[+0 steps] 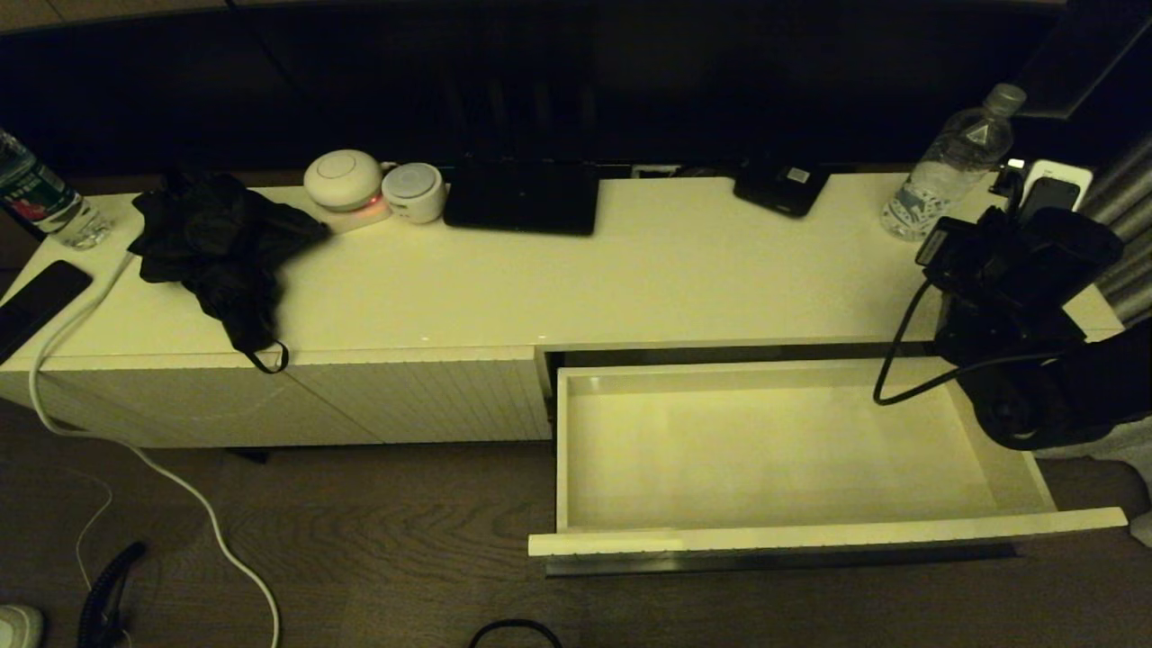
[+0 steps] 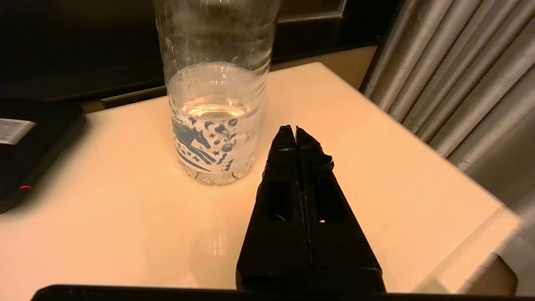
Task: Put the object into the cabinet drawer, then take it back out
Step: Put the mineral water in the drawer
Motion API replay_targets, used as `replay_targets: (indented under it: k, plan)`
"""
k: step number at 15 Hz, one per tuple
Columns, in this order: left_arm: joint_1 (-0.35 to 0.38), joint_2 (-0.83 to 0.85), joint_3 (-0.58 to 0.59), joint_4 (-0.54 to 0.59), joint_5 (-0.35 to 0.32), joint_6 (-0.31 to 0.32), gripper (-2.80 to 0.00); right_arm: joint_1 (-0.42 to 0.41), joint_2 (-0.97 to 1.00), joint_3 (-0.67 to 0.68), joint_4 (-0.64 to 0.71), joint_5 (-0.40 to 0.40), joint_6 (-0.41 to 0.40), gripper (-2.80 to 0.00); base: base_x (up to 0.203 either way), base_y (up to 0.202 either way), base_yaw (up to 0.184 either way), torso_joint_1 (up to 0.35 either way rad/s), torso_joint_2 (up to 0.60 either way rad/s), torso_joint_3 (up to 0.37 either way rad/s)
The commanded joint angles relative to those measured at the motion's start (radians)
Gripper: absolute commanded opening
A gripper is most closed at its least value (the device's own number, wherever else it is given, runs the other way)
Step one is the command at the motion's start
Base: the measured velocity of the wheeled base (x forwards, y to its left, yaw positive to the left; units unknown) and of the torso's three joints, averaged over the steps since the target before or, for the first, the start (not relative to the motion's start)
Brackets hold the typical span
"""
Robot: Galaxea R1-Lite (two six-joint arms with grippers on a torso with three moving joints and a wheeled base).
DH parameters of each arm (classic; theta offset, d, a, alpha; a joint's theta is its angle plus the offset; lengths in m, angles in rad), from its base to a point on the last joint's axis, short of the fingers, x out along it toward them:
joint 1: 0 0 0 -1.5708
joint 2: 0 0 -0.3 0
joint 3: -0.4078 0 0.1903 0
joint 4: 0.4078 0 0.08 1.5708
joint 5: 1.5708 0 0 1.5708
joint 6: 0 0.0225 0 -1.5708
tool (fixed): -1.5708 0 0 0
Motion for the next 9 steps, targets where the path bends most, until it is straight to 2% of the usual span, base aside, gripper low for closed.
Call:
replay_targets:
  k: [1,5,9]
  plan:
    - [0.000,-0.002,0.001,-0.001,0.001,0.000,-2.80,-0.013,-0.082,0.020,0.004,0.027,-0.004,0.00,0.000,0.000,0.000,0.000,0.00,0.000]
    - [0.000,-0.002,0.001,-0.001,0.001,0.000,-2.80,-0.069,-0.088,-0.015,0.034,0.106,-0.009,0.00,0.000,0.000,0.000,0.000,0.00,0.000]
    - [0.000,-0.002,0.001,-0.002,0.001,0.000,-2.80,-0.090,-0.074,-0.043,0.031,0.119,-0.022,0.00,0.000,0.000,0.000,0.000,0.00,0.000]
